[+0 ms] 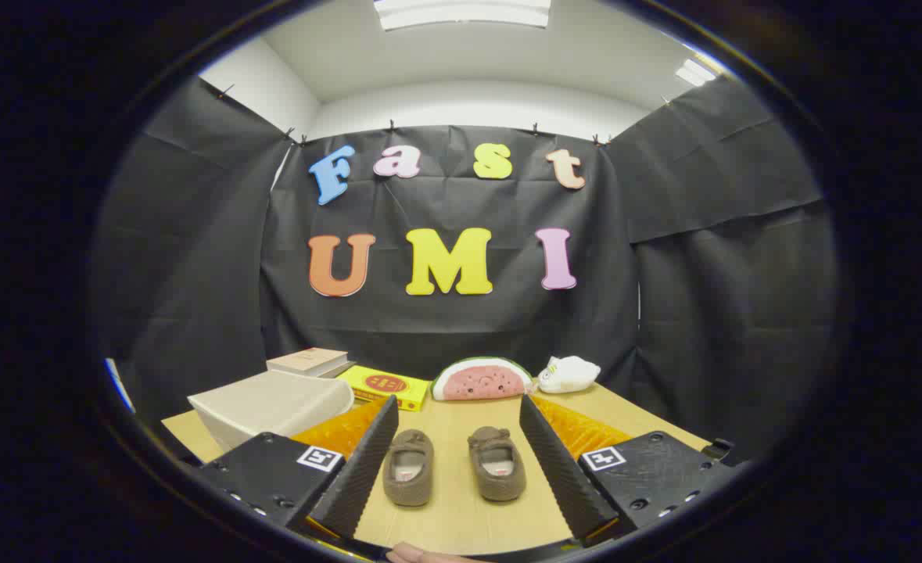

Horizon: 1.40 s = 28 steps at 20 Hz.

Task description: Open the storage box then place both shoes into the box .Put the left shoe in first, then the right shoe, with the right side of both shoes facing outward in a uniform manner.

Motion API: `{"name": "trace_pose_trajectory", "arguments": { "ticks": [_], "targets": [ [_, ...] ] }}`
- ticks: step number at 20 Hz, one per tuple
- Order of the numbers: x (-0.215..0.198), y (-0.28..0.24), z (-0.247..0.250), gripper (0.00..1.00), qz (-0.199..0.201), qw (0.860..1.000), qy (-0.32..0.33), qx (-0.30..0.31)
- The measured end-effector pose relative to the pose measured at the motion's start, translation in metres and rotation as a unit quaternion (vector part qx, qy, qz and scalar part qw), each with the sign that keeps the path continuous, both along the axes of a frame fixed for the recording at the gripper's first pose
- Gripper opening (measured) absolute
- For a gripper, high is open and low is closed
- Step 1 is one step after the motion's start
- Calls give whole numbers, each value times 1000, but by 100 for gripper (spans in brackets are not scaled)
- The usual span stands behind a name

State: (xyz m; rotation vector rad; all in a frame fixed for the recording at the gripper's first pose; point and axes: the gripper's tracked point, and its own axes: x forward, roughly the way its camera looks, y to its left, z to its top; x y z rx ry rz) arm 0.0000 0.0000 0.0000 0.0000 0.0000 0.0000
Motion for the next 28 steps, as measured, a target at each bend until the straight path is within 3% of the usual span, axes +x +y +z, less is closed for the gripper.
{"name": "trace_pose_trajectory", "arguments": {
  "ticks": [13,19,23,28],
  "targets": [
    [8,-7,-10,95,-8,1000,10,10],
    [37,-6,-9,94,-5,1000,12,8],
    [73,28,-23,96,60,997,46,33],
    [125,87,-61,96,165,975,137,64]
  ]
}}
